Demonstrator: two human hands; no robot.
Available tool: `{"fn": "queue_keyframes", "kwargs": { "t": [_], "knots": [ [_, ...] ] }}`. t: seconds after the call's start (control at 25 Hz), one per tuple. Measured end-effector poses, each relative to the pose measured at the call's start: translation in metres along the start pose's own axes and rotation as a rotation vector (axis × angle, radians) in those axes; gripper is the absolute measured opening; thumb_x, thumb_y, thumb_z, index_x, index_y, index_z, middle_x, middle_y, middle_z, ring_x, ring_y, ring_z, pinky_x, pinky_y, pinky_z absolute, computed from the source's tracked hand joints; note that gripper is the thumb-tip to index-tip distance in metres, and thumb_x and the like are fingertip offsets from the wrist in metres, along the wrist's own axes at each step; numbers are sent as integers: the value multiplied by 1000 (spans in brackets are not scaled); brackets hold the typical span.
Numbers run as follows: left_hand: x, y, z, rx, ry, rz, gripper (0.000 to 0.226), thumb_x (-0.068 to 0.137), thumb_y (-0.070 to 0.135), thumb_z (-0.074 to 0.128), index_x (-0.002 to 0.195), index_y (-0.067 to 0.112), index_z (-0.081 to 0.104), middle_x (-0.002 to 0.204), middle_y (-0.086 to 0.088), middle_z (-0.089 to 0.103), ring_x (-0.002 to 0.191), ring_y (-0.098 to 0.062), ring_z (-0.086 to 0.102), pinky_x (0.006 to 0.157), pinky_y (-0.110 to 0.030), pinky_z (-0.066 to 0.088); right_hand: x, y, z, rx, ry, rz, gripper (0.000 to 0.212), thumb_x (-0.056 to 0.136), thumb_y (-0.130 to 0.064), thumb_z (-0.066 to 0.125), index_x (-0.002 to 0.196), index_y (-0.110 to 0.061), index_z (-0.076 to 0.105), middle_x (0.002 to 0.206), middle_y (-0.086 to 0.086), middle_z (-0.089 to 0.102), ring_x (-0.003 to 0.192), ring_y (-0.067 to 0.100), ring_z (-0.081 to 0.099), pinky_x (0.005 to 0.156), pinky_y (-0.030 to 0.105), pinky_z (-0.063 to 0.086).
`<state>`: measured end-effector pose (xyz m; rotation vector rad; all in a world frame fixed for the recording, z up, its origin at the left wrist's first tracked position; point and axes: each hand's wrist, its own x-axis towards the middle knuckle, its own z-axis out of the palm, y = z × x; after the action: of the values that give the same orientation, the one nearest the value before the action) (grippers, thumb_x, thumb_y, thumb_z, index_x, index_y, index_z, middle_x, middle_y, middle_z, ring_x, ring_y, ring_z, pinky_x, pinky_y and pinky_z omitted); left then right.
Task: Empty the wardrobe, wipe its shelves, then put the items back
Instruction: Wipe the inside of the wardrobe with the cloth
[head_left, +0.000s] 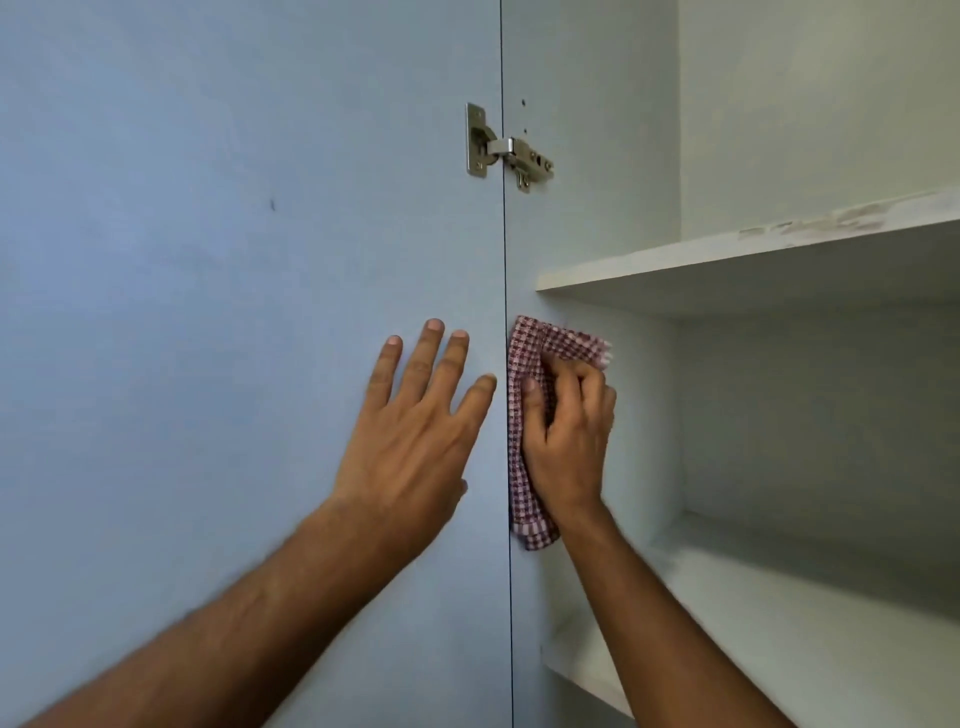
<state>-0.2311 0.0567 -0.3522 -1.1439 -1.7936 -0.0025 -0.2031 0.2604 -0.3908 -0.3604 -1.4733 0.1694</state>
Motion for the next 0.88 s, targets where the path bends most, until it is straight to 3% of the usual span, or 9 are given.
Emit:
{"fn": "queue_keyframes", "kwargs": {
  "t": [0.2, 0.4, 0.52, 0.64, 0.72, 0.8, 0.88],
  "knots": [
    [-7, -6, 4, 58, -50, 11, 98, 92, 54, 62, 160, 24, -1, 162, -15, -30, 147, -36, -33, 121, -56, -12, 32, -9, 23, 174, 71, -132, 40, 103, -25, 42, 135, -7, 57, 143, 11, 51, 134, 23, 43, 113, 46, 37],
    [-5, -3, 8, 101, -45, 13, 97, 90, 55, 63, 160, 26, 3, 162, -18, -28, 147, -40, -30, 121, -60, -9, 53, -17, 28, 338, 91, -42, 41, 103, -28, 44, 138, -10, 57, 144, 11, 48, 134, 24, 47, 111, 46, 42],
    [-4, -3, 9, 120, -43, 9, 98, 88, 56, 64, 160, 28, 5, 163, -19, -26, 148, -41, -28, 121, -60, -7, -2, 5, 36, 246, 105, 221, 47, 102, -35, 41, 142, -14, 54, 152, 14, 41, 143, 29, 36, 117, 41, 34],
    [-5, -3, 13, 116, -43, 9, 98, 88, 57, 64, 160, 29, 4, 162, -18, -26, 148, -40, -28, 121, -60, -7, -103, 32, 27, 134, 123, 708, 49, 104, -40, 35, 146, -21, 49, 152, 19, 37, 138, 37, 39, 115, 45, 35],
    [-6, -3, 15, 126, -37, 10, 97, 89, 59, 62, 160, 30, 2, 162, -18, -28, 148, -40, -29, 121, -60, -8, -143, 38, 17, 147, 105, 948, 46, 106, -32, 36, 149, -17, 46, 147, 23, 39, 132, 39, 41, 115, 42, 32],
    [-7, -4, 17, 135, -41, 18, 99, 89, 60, 60, 160, 30, -1, 161, -18, -31, 147, -40, -31, 121, -60, -9, -131, 36, 14, 204, 108, 1018, 47, 105, -31, 37, 148, -14, 46, 143, 25, 41, 130, 38, 41, 114, 40, 29],
    [-5, -5, 16, 138, -55, 33, 104, 88, 63, 61, 160, 30, -6, 159, -20, -34, 145, -41, -33, 120, -61, -9, -82, 31, 20, 246, 142, 914, 51, 102, -39, 38, 145, -15, 51, 140, 24, 44, 128, 40, 45, 114, 40, 33]
  ]
}}
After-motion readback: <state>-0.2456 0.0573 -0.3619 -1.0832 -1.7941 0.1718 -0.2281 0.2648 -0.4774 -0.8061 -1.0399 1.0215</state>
